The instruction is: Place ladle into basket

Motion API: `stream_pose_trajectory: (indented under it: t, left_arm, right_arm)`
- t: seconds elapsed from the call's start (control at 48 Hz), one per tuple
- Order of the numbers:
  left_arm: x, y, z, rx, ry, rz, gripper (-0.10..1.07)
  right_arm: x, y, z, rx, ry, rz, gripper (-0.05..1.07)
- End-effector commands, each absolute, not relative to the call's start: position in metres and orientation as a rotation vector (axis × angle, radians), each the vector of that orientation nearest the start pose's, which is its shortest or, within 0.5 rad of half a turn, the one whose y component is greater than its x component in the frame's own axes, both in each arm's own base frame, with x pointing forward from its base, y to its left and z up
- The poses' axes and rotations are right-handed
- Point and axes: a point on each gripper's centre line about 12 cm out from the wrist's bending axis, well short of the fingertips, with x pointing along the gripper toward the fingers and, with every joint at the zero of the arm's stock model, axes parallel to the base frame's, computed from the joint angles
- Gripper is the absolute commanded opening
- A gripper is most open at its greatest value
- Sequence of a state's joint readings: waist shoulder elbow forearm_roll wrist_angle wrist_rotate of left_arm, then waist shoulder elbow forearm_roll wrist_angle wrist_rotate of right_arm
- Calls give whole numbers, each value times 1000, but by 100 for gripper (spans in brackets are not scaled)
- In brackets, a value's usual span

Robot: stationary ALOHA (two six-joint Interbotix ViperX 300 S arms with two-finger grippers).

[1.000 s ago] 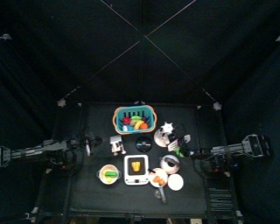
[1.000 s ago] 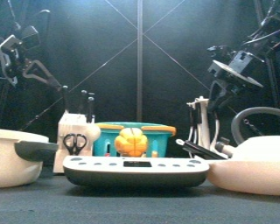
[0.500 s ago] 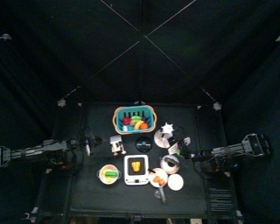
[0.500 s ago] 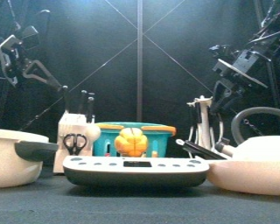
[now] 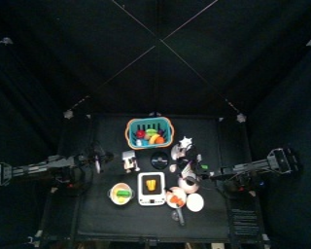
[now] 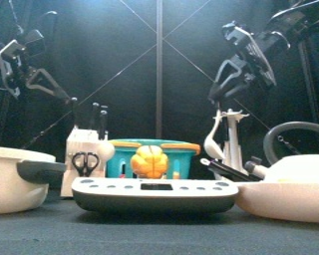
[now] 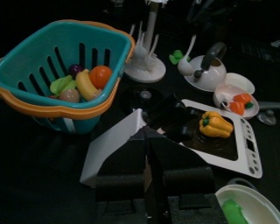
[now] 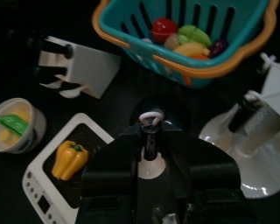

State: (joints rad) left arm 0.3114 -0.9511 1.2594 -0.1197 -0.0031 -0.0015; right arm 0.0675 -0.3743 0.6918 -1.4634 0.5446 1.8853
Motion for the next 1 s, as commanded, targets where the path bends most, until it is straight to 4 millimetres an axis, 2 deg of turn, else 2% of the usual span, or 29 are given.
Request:
stream_pose_trajectory:
  t: [0.0,0.104,0.208,0.375,0.438,0.5,0.646,0.75,0.938,0.979]
  left_arm:
    - [182,59,229,-161,264,330,37]
    - [182,59,229,-161,264,330,37]
    - [182,59,229,-161,266,330,37]
    - [181,60,228,-162,267,332,37]
    - [181,59,227,-162,269,332,37]
    - [181,59,227,-162,267,332,37]
    - [181,59,227,-162,269,332,37]
    - [181,59,227,-162,269,332,36]
    - [181,60,228,-165,267,332,37]
    - [182,60,230,-164,262,332,36]
  right_arm:
    - [340,-63,325,245,168,-581,56]
    - [354,-109,334,164,134,-691,56]
    - [366,-145,315,140,179,-779,56]
    - [384,-171,284,148,250,-845,58]
    - [387,-177,273,157,273,-869,63]
    - [387,-180,265,172,293,-886,71]
    - [384,-181,265,172,293,-902,97]
    - [383,-175,270,170,285,-888,98]
    - [365,-121,303,231,220,-763,98]
    - [360,-98,308,252,213,-699,98]
